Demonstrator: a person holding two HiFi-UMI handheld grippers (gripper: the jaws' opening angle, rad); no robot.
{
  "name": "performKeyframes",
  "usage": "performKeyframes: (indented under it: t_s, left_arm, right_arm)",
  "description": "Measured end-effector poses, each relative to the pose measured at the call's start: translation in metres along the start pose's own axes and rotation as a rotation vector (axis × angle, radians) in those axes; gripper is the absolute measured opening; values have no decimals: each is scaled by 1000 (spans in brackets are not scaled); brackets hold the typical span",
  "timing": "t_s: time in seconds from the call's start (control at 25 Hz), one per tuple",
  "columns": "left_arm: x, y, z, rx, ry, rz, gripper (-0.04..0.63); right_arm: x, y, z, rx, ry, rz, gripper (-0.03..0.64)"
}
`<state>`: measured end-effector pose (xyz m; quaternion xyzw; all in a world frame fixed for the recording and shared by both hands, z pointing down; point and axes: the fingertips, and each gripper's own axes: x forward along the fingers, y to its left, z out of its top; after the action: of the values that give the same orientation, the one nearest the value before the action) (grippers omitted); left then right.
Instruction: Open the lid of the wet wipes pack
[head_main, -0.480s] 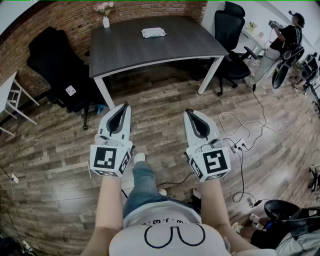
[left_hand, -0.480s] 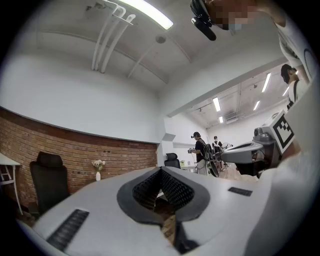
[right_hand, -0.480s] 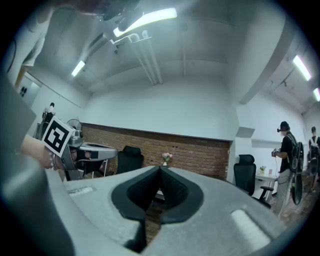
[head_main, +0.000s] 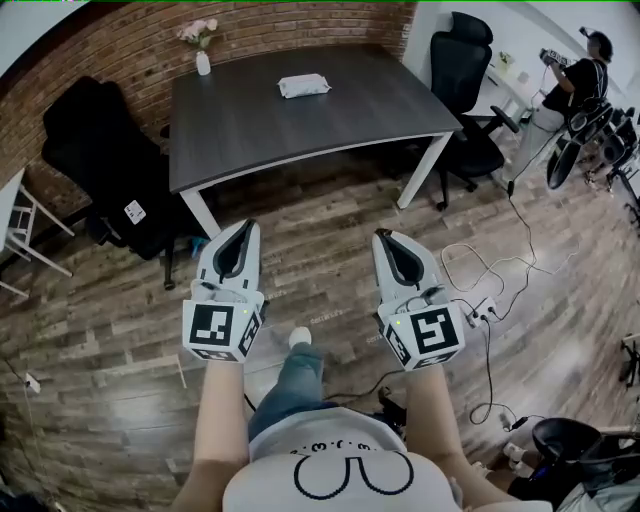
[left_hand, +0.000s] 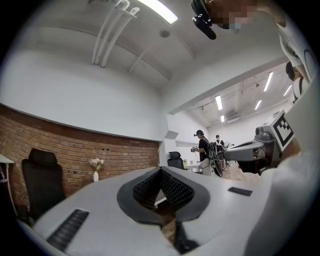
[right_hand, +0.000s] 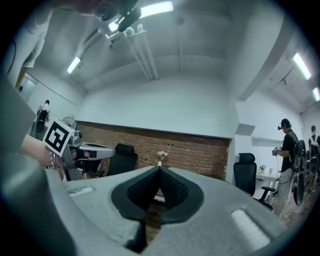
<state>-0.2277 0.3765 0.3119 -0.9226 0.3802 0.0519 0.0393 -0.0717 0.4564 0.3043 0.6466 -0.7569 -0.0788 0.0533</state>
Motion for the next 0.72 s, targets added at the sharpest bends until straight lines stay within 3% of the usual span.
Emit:
performKeyframes:
  t_s: [0.36, 0.72]
  left_arm:
    - [137, 99, -13, -17, 5, -40, -2]
    - [225, 149, -24, -28, 12, -48, -2]
  right_arm:
    - [162, -47, 0, 10, 4, -18, 0]
    - [256, -84, -7, -20, 30, -8, 2]
